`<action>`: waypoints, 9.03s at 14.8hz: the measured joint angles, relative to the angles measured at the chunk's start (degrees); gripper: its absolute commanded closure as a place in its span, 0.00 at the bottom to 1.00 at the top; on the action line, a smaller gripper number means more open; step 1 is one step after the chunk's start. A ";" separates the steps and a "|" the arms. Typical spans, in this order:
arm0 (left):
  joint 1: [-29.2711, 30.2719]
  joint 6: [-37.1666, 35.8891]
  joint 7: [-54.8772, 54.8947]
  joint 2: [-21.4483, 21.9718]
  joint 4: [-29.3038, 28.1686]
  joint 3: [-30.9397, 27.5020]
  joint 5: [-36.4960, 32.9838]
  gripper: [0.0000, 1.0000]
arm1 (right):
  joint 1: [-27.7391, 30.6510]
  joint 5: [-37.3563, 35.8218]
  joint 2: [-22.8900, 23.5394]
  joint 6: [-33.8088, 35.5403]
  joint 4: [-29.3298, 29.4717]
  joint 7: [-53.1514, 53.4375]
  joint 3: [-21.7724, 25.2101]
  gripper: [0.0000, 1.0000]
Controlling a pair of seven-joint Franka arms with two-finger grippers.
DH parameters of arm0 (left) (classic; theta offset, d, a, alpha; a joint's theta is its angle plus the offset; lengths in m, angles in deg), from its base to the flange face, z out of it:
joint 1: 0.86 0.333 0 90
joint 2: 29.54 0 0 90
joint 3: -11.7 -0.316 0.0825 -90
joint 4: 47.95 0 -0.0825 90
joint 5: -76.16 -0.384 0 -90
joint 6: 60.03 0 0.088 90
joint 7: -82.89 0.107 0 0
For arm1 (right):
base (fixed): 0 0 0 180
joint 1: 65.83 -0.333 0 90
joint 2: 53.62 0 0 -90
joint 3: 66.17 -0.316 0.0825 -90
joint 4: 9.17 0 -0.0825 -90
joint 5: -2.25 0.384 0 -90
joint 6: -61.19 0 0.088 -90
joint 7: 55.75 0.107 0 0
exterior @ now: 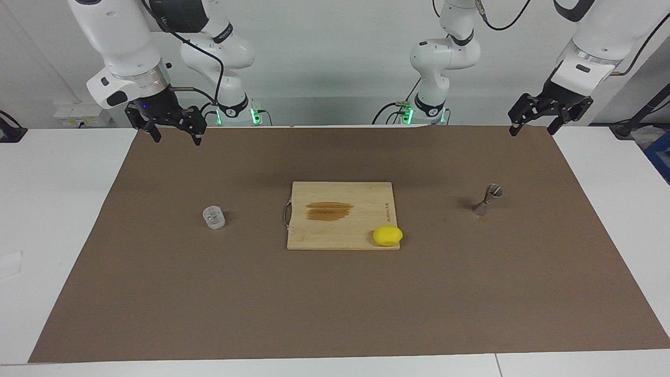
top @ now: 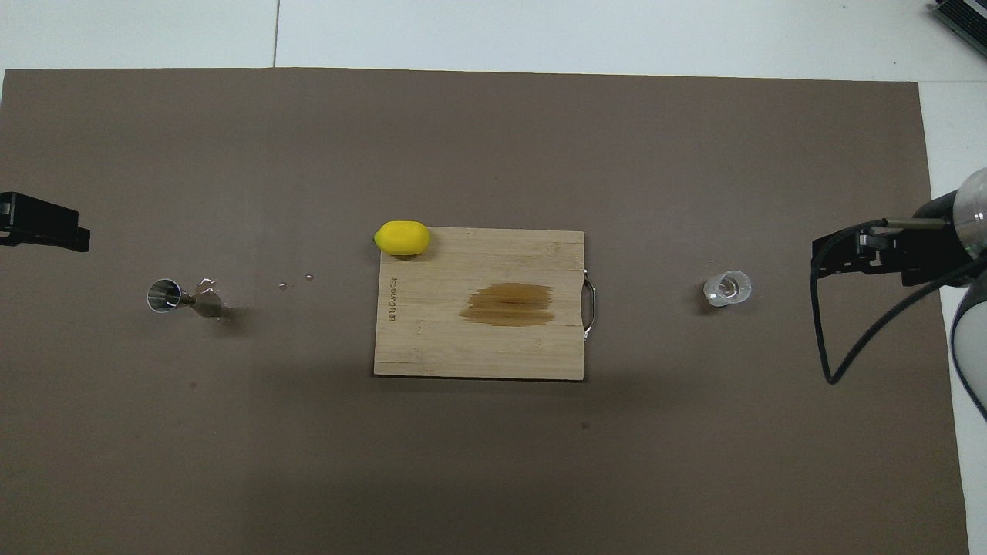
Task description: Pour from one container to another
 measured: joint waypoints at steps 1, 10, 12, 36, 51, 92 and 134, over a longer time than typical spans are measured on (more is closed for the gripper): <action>0.03 2.04 0.00 0.44 -1.33 -0.05 -0.02 0.00 | 0.00 0.00 0.00 0.00 0.00 0.00 0.00 0.00; 0.24 26.05 -4.34 5.89 -18.95 -0.23 -0.04 0.00 | 0.00 0.00 0.00 0.00 0.00 0.00 0.00 0.00; 0.24 29.88 -6.23 5.79 -20.79 -0.25 -0.04 0.00 | 0.00 0.00 0.00 0.00 0.00 0.00 0.00 0.00; 0.90 36.24 -15.46 0.44 -24.40 0.06 -0.04 0.00 | 0.00 0.00 0.00 0.00 0.00 0.00 0.00 0.00; 5.41 29.33 15.10 -1.32 -24.97 -0.50 26.79 0.00 | 0.00 0.00 0.00 0.00 0.00 0.00 0.00 0.00; 30.96 -5.18 137.98 -24.45 -32.64 -0.06 69.03 0.00 | -0.05 0.00 0.00 0.00 0.00 0.00 -0.08 0.00; 0.87 -1.19 135.57 -23.67 -36.84 0.81 86.18 0.70 | 0.00 0.00 0.00 -0.75 0.00 5.62 0.02 0.01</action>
